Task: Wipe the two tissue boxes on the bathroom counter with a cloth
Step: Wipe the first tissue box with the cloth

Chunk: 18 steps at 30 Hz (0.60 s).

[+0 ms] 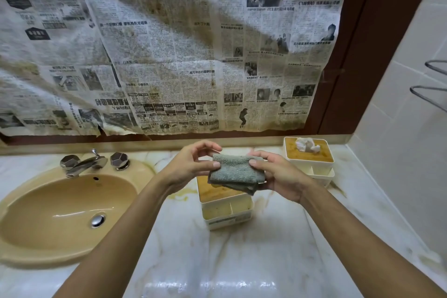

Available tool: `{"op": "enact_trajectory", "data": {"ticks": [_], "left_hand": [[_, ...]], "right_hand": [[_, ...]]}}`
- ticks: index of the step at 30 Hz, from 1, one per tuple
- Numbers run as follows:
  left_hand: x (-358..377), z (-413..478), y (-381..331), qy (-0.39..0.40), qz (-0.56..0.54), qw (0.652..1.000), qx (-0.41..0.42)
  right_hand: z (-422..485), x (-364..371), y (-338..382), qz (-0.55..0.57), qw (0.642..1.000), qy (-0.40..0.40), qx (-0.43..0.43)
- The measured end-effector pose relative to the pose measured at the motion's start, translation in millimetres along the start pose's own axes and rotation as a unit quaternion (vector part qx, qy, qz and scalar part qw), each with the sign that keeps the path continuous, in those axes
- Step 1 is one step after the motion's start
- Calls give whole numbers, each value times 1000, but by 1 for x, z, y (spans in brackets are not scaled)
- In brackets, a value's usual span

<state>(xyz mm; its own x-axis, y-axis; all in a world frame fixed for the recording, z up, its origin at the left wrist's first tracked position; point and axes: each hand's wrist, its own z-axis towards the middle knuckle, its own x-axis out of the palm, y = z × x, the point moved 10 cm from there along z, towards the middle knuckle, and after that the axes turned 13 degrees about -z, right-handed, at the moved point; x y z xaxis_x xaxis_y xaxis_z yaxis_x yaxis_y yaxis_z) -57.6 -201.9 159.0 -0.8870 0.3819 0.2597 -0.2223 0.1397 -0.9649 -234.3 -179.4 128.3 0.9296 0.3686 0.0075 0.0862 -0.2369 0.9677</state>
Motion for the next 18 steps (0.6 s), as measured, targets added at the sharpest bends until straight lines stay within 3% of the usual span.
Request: {"op": "enact_trajectory", "data": {"ticks": [6, 11, 14, 18], "left_hand": [[-17, -13, 40, -10, 83, 995, -53], [-37, -23, 69, -16, 84, 993, -78], [-64, -28, 84, -90, 112, 987, -76], [-105, -32, 101, -224, 154, 961, -49]], "right_hand": [[3, 13, -22, -59, 998, -10, 4], [5, 12, -23, -219, 969, -74, -83], [8, 25, -26, -343, 926, -70, -141], [13, 43, -36, -460, 874, -66, -141]]}}
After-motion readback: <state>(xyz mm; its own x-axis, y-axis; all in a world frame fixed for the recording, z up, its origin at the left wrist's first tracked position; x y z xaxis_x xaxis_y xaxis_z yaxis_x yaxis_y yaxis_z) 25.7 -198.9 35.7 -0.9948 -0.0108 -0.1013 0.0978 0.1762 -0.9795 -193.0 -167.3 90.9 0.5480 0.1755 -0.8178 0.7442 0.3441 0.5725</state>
